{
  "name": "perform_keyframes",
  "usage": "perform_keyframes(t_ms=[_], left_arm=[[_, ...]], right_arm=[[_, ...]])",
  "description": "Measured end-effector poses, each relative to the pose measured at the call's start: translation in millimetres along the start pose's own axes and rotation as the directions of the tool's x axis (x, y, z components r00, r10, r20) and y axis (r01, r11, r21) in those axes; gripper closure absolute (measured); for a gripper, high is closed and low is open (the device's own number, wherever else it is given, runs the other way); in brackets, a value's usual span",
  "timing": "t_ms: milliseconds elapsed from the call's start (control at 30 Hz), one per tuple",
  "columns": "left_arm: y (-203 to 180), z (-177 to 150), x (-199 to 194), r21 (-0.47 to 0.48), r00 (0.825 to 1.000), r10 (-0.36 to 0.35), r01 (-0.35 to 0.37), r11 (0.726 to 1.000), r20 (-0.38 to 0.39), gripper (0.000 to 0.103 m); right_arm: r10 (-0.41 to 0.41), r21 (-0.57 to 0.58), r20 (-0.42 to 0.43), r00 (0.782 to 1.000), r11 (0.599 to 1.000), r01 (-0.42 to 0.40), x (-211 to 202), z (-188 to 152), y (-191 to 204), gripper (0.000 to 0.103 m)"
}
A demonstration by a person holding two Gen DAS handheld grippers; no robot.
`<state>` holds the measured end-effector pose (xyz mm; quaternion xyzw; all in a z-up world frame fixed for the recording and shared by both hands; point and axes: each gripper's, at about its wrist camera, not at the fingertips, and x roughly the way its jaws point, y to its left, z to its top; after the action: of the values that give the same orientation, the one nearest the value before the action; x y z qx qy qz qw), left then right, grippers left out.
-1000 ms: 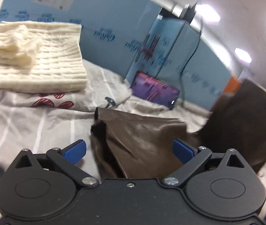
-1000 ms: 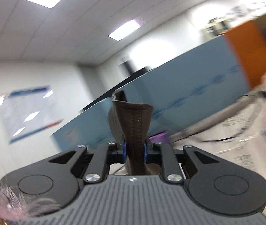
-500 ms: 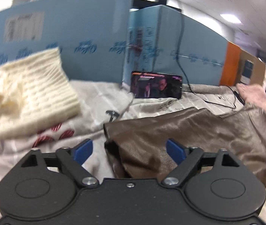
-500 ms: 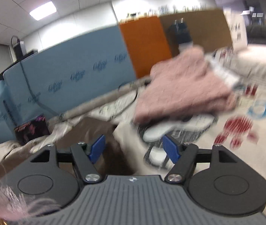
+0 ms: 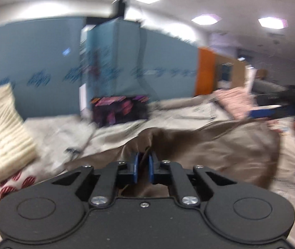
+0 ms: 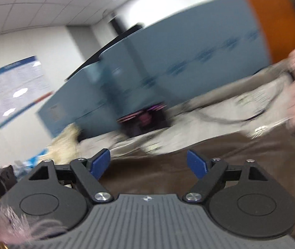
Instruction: Fold clothes
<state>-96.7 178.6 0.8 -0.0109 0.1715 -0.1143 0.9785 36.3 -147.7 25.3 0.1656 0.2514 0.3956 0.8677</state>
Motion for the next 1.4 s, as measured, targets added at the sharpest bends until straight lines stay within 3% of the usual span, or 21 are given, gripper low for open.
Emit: perform_keyframes(t_ms=[67,133,233,367,467,567,633,700,733,767,800,867,933,1067,1100,1133,1167,1233,1267,1400], left_arm=[[-14.7,-0.6,-14.0,0.041,0.999,-0.038,0.036,0.999,0.028,0.093],[-27.6,-3.9,-27.6,0.066,0.997,-0.060,0.057,0.996,0.054,0.093],[-39.8,-9.2,-45.9,0.074,0.991,-0.085,0.078,0.994,0.105,0.094],[-40.4,-14.4,-57.4,0.054,0.985,-0.105,0.098,0.994,0.137,0.095],[-39.2,-16.2,-51.2,0.073,0.991,-0.083,0.075,0.995,0.109,0.095],[-33.8,-17.3,-39.5,0.084,0.998,0.004,-0.008,0.996,0.058,0.091],[-24.4,-14.3,-32.4,0.089,0.997,0.062,-0.066,0.994,0.040,0.087],[-12.3,-9.3,-25.5,0.092,0.992,0.119,-0.122,0.988,0.031,0.064],[-4.8,-6.7,-20.8,0.084,0.990,0.138,-0.139,0.987,0.025,0.044],[5.6,-4.1,-13.5,0.059,0.991,0.136,-0.137,0.989,0.013,0.031],[15.9,-1.5,-6.2,0.033,0.991,0.134,-0.134,0.990,0.001,0.028],[36.3,3.4,9.0,-0.026,0.992,0.120,-0.121,0.992,-0.024,0.027],[47.9,4.0,27.7,-0.093,0.996,0.055,-0.061,0.994,-0.065,0.027],[51.3,-3.8,61.5,-0.107,0.985,0.021,-0.039,0.993,-0.171,0.026],[51.2,-5.8,65.5,-0.110,0.982,0.019,-0.040,0.993,-0.189,0.026],[50.6,-6.2,64.8,-0.111,0.982,0.018,-0.039,0.993,-0.190,0.026],[49.9,-5.8,62.1,-0.109,0.984,0.018,-0.038,0.993,-0.179,0.026],[47.3,-4.3,55.7,-0.101,0.988,0.014,-0.030,0.994,-0.154,0.026],[45.4,-3.0,51.9,-0.094,0.990,0.013,-0.026,0.995,-0.139,0.026],[37.5,4.5,26.5,-0.081,0.999,-0.012,0.008,0.997,-0.047,0.026]], right_arm=[[0.061,-0.114,-0.024,0.998,0.991,-0.063,16.0,0.3,18.9,0.022],[0.106,-0.270,-0.082,0.991,0.955,-0.124,32.6,0.7,33.4,0.021],[0.179,-0.493,-0.162,0.970,0.837,-0.237,45.8,1.7,44.8,0.018],[0.203,-0.634,-0.314,0.927,0.682,-0.364,52.4,0.4,55.8,0.016],[0.137,-0.722,-0.331,0.934,0.601,-0.344,68.4,-1.2,66.8,0.016],[0.065,-0.754,-0.346,0.936,0.575,-0.318,101.3,-0.1,73.9,0.016],[0.052,-0.746,-0.379,0.924,0.573,-0.339,122.8,2.1,72.1,0.017],[0.054,-0.727,-0.406,0.912,0.585,-0.358,140.8,4.0,69.3,0.018],[0.060,-0.718,-0.417,0.907,0.590,-0.369,146.6,4.9,67.3,0.018],[0.066,-0.709,-0.428,0.902,0.594,-0.380,152.3,5.7,65.3,0.019],[0.073,-0.699,-0.439,0.895,0.598,-0.392,157.0,6.0,63.7,0.021],[0.087,-0.678,-0.466,0.880,0.604,-0.419,166.0,6.2,61.6,0.027],[0.093,-0.661,-0.496,0.863,0.603,-0.445,175.6,5.5,61.1,0.032],[0.094,-0.620,-0.548,0.831,0.621,-0.479,195.2,4.6,54.0,0.034],[0.099,-0.603,-0.559,0.823,0.632,-0.486,199.5,4.4,51.1,0.038],[0.104,-0.588,-0.570,0.815,0.642,-0.493,203.4,4.2,48.5,0.051],[0.109,-0.586,-0.570,0.814,0.640,-0.496,202.3,3.8,49.0,0.073],[0.117,-0.586,-0.571,0.812,0.636,-0.503,199.7,2.9,50.3,0.089],[0.107,-0.610,-0.563,0.819,0.615,-0.500,194.5,2.2,55.2,0.096],[0.176,-0.654,-0.500,0.848,0.565,-0.503,148.3,14.8,74.9,0.098]])
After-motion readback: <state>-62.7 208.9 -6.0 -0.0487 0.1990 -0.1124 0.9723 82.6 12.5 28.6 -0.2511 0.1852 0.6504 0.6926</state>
